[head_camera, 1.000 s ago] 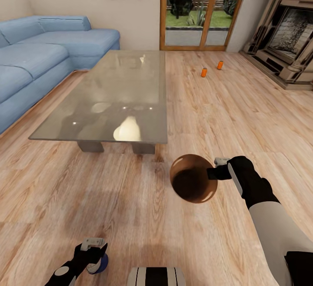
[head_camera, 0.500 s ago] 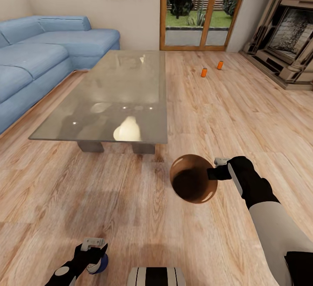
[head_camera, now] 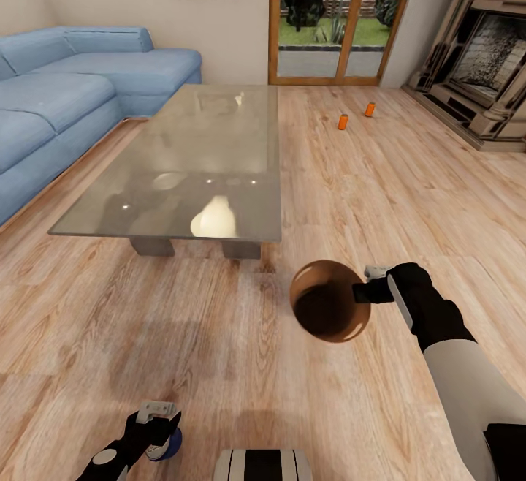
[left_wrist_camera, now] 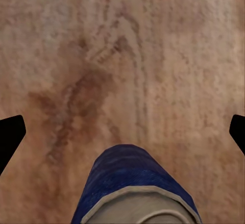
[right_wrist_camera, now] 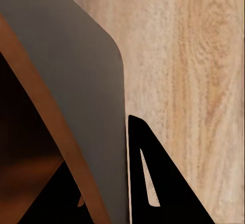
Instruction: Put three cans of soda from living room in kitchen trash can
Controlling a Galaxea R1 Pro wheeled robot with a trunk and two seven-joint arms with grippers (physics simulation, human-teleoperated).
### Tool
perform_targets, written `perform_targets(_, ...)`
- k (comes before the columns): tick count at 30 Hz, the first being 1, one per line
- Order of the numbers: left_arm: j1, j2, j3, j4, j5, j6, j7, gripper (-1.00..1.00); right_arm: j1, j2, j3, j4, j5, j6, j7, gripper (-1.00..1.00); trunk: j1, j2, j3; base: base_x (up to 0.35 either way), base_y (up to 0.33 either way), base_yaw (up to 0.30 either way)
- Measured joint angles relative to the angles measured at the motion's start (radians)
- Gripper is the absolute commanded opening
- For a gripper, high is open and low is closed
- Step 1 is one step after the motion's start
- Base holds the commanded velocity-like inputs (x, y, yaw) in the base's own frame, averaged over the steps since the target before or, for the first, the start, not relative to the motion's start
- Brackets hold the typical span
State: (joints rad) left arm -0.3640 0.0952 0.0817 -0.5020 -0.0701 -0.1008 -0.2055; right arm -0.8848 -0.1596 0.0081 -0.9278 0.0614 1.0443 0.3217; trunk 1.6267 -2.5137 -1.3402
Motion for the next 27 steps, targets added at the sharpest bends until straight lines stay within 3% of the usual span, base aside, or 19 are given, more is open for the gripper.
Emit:
perform_targets(5,0.004,0.000,-0.015,0.040,0.000,-0.007,0.002,1.00,0.000,0.000,0.000,0.000,-0.006,0.001,0.001,-1.00,0.000,0.000,0.000,0.000,0.000,0.000)
perform_targets(11,0.006,0.000,-0.027,0.069,0.002,-0.012,0.002,1.00,0.000,0.000,-0.001,0.001,0.004,0.000,0.000,-1.00,0.003,-0.001,-0.023,0.000,0.000,0.000)
perform_targets(27,0.006,0.000,-0.030,0.075,0.006,-0.011,0.002,1.00,0.000,0.000,0.000,0.001,-0.001,0.000,0.000,-1.00,0.003,-0.001,-0.023,0.000,0.000,0.000)
